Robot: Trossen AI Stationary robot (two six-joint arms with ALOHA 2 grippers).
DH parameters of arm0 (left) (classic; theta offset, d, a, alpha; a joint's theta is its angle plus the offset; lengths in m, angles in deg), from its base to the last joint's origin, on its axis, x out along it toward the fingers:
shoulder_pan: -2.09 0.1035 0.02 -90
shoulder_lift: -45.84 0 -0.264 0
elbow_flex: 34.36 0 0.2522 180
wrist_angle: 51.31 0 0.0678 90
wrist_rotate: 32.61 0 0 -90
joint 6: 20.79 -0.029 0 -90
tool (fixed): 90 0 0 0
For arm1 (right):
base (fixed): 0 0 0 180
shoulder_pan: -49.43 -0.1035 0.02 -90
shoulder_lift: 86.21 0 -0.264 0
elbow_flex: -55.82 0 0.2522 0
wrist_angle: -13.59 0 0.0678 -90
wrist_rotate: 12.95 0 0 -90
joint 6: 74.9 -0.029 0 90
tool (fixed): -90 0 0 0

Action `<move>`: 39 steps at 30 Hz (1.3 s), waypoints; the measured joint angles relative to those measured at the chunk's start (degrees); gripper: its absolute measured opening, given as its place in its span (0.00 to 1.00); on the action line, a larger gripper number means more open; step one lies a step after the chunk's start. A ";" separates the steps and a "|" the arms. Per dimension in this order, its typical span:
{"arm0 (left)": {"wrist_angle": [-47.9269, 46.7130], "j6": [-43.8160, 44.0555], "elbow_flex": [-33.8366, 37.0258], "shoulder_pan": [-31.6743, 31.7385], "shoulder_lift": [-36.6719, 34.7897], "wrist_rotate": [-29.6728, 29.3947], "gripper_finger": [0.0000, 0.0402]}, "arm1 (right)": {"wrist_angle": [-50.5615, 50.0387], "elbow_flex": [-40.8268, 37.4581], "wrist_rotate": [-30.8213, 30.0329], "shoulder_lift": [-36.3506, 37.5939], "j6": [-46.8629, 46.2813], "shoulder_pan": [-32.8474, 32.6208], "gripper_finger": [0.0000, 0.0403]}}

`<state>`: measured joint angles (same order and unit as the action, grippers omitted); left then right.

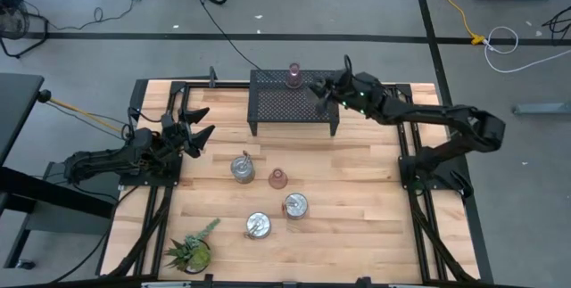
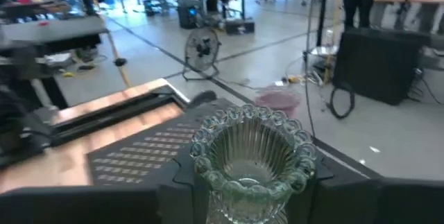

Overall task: Pick & Place candle stick holders
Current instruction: Align the green candle holder with the red candle holder on the shelf

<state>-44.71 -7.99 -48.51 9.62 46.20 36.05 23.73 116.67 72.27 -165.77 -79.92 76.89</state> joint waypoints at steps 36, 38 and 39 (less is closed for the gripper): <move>2.14 -0.07 0.01 0.01 -0.02 -0.44 0.97 | -9.46 11.31 0.43 -11.12 1.56 9.02 0.30; 2.14 -0.01 0.00 0.00 -0.02 -0.44 0.97 | -8.91 11.28 0.13 -11.12 0.49 9.34 0.30; 2.14 -0.02 -0.01 0.02 -0.01 -0.46 0.97 | -8.39 11.28 0.21 -11.12 -0.24 9.49 0.30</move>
<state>-42.57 -8.01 -48.52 9.64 46.18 35.59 15.34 127.95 72.48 -176.89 -80.16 86.38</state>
